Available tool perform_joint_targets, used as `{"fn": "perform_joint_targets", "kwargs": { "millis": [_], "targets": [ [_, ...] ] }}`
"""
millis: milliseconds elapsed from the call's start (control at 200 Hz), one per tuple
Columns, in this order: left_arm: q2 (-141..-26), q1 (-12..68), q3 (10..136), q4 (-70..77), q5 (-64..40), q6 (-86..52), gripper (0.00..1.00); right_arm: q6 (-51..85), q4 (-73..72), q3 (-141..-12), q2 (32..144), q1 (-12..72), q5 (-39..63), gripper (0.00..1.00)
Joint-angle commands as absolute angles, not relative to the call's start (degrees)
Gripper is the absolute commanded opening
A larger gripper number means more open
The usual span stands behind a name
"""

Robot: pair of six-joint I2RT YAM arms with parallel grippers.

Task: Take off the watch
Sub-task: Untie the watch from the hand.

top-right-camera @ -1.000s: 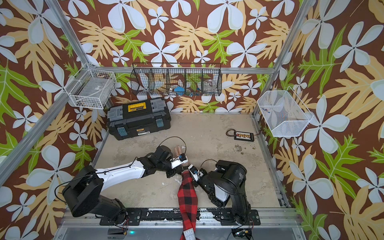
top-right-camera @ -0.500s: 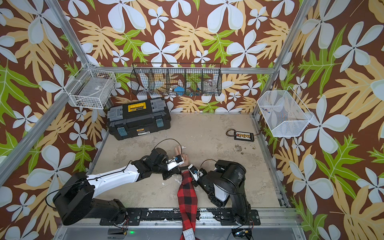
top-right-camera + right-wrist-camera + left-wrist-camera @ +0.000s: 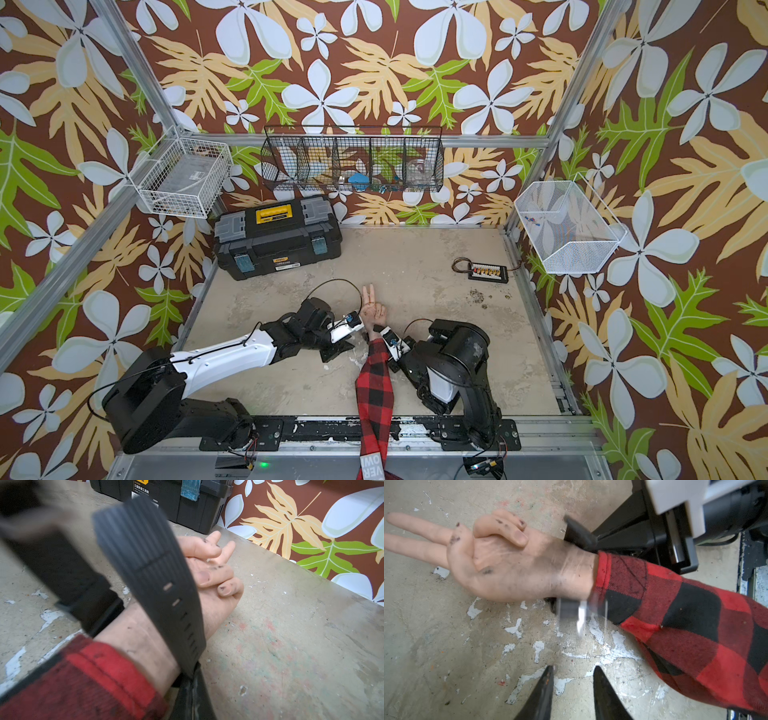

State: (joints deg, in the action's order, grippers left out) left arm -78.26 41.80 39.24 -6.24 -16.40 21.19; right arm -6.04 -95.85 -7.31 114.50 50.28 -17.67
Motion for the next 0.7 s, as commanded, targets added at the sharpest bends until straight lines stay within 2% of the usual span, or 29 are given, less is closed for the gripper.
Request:
{"fn": "perform_joint_targets", "kwargs": {
  "millis": [0,290,475,696],
  "targets": [
    [-77.4,41.8,39.6,-5.3,-17.0,18.6,0.4,-6.5,-103.1,-7.1,113.7,50.2,-20.9,0.13],
    [-72.0,41.8,38.6,-0.3,-15.7,7.7,0.44,-6.6,-94.9,-6.6,103.5,50.2,-20.5,0.37],
    [-67.8,41.8,37.0,2.5,-13.9,-0.6,0.46,-4.7,-82.7,-6.8,92.6,50.2,-20.5,0.41],
    [-65.8,41.8,38.1,1.6,-6.3,-15.5,0.46,1.1,-59.2,-11.5,77.0,50.3,-19.0,0.44]
  ]
}}
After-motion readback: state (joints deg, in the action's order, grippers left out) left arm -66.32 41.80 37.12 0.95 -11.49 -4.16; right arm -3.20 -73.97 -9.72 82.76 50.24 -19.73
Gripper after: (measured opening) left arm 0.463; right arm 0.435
